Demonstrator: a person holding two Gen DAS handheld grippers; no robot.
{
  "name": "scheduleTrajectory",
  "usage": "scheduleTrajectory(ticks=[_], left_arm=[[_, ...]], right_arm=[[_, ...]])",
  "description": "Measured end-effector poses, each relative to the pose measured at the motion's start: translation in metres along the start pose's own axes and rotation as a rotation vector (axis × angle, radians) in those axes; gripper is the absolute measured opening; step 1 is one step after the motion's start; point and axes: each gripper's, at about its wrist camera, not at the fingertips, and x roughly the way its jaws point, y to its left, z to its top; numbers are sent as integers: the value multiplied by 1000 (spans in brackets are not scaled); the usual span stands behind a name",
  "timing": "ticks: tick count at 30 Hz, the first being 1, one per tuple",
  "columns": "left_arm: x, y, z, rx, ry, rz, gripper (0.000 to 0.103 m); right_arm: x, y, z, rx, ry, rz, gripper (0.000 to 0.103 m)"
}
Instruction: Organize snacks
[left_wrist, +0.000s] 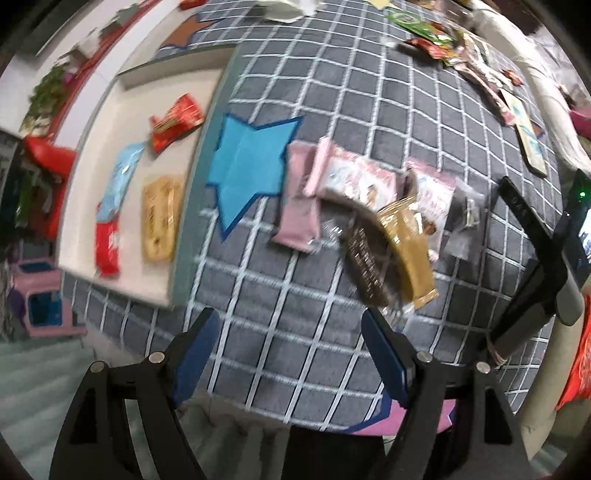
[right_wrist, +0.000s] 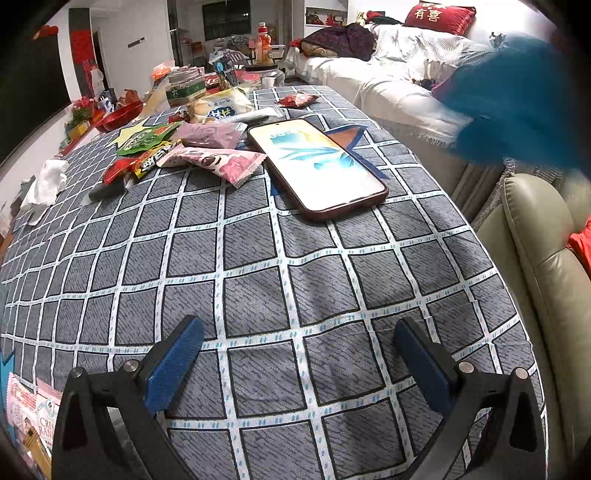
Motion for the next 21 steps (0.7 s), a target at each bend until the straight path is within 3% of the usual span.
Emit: scheduleTrajectory(ticks=[7,13,19,21], left_arm=[[9,4,26,57,3,-55,82],[21,1,45,161,-23,-13,82],[31,0,61,136,-3,-60,82],[40,0,66,150,11,-49,82]], right_arm=[[1,0,1,-1,0,0,103],[1,0,1,-1,0,0,103],[1,0,1,-3,0,1,103],[-6,2,2,-19,37,7,103]])
